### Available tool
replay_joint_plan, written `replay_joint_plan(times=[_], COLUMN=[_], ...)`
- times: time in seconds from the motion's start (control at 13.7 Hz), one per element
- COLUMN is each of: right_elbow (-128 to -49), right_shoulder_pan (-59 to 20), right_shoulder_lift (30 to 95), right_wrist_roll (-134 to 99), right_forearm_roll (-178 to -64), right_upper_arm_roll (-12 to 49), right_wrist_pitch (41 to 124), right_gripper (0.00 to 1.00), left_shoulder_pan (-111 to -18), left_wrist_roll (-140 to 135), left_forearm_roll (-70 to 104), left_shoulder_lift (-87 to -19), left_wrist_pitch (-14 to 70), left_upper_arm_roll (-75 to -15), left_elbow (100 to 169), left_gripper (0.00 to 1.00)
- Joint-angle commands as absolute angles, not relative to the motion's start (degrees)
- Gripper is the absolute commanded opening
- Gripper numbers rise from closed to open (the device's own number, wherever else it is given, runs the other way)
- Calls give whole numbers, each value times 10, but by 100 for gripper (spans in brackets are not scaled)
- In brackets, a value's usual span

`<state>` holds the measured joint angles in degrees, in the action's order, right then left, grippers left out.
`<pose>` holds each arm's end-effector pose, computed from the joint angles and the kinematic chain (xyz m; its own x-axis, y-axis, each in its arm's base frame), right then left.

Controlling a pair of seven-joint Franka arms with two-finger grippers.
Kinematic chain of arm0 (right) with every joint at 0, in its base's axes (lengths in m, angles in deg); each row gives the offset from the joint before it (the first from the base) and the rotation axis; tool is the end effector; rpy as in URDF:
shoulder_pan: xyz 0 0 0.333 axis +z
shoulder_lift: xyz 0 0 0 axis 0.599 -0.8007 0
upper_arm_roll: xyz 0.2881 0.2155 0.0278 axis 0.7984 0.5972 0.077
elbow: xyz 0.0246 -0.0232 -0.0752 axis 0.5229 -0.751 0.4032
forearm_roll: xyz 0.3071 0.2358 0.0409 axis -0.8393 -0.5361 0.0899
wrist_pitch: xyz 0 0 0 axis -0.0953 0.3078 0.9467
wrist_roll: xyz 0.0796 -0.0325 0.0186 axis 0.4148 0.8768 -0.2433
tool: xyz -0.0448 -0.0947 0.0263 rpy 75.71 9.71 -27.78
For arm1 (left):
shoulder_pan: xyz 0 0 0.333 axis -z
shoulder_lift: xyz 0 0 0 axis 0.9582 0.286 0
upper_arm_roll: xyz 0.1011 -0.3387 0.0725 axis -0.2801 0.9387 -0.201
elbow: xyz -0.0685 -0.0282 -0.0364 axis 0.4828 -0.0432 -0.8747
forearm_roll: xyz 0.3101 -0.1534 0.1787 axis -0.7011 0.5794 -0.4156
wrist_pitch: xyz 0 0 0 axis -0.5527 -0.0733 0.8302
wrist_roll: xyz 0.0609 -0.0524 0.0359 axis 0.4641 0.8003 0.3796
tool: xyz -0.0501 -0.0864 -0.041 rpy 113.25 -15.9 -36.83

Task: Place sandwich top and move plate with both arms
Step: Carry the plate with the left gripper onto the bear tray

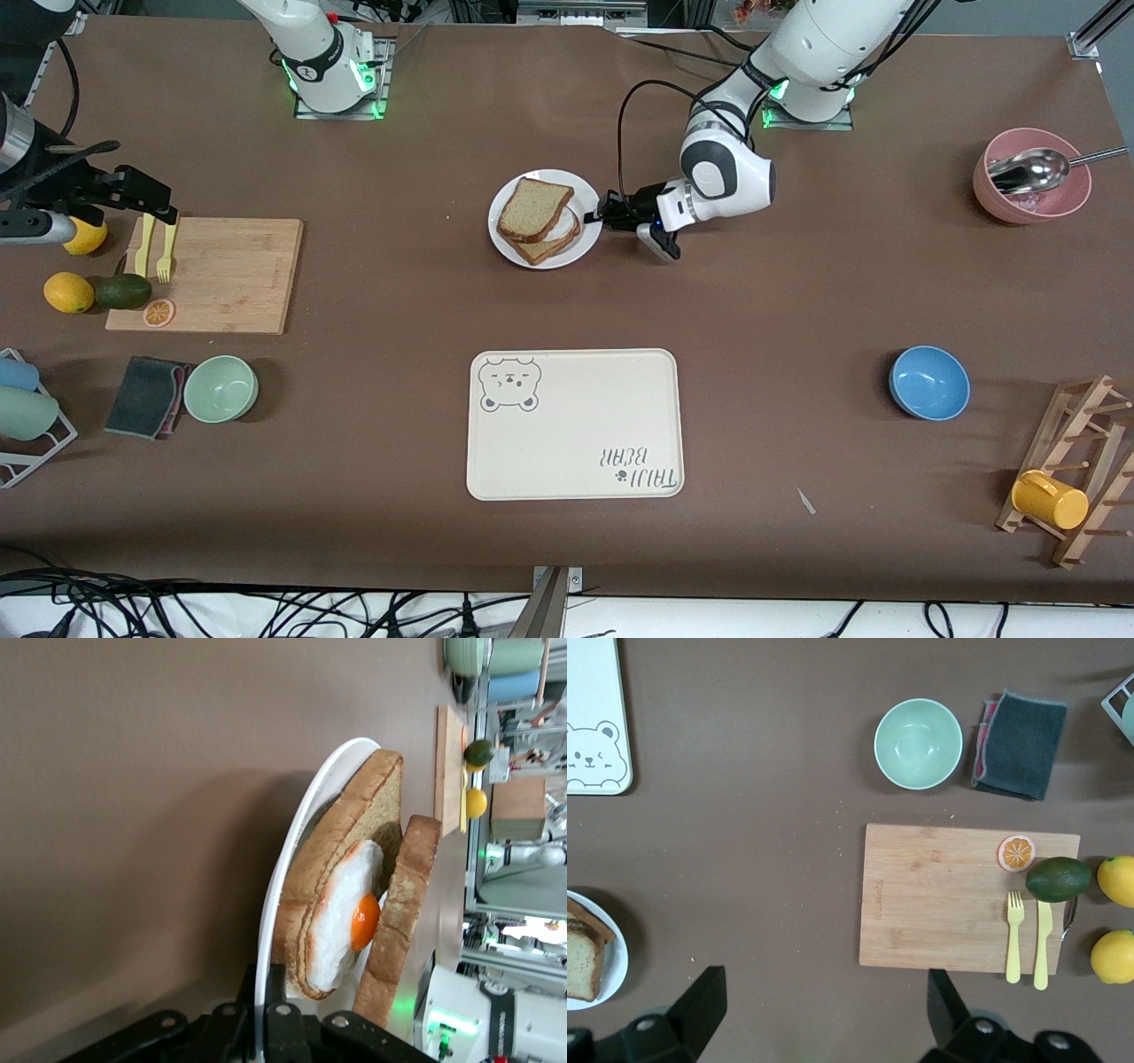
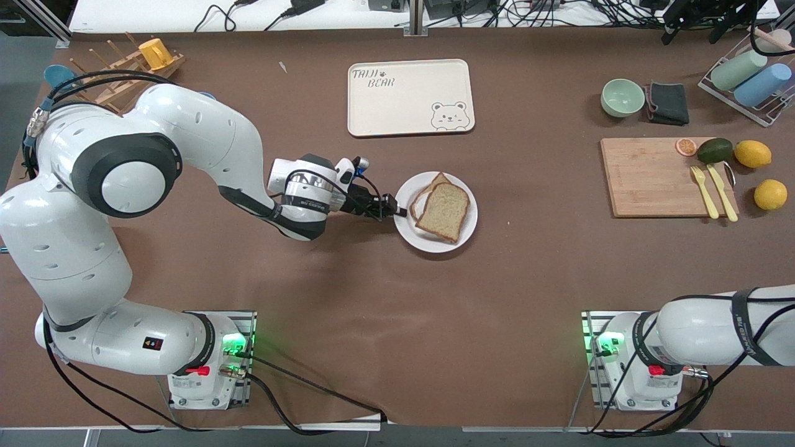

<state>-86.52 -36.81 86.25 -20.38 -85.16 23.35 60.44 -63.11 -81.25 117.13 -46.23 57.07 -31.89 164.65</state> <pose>0.5476 -0.0033 0.6224 0.9982 0.0286 -0.0522 0.0277 -0.9994 -0.0185 0.3800 -0.3389 0.1615 0.9985 -0.0538 -0.0136 -0.0169 -0.5290 0.8485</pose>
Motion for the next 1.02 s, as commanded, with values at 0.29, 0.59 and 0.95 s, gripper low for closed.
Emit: replay_joint_plan(times=[0.29, 0.59, 0.95], right_elbow=[-851, -851, -851], right_shoulder_pan=[-372, -372, -372], right_shoulder_lift=[858, 858, 858], right_wrist_roll=[-208, -208, -208], right_forearm_roll=[-862, -862, -862], right_upper_arm_roll=[235, 235, 235], right_wrist_pitch=[595, 594, 594], right_gripper=[100, 100, 100], left_shoulder_pan=[-645, -654, -647], left_wrist_roll=[-759, -751, -580], left_forearm_roll=[1189, 1189, 1055], left_shoulder_lift=[-475, -456, -405], left_wrist_pitch=[571, 572, 574], left_upper_arm_roll=[-319, -352, -405], left_elbow=[1591, 1531, 1418], left_gripper=[0, 0, 0])
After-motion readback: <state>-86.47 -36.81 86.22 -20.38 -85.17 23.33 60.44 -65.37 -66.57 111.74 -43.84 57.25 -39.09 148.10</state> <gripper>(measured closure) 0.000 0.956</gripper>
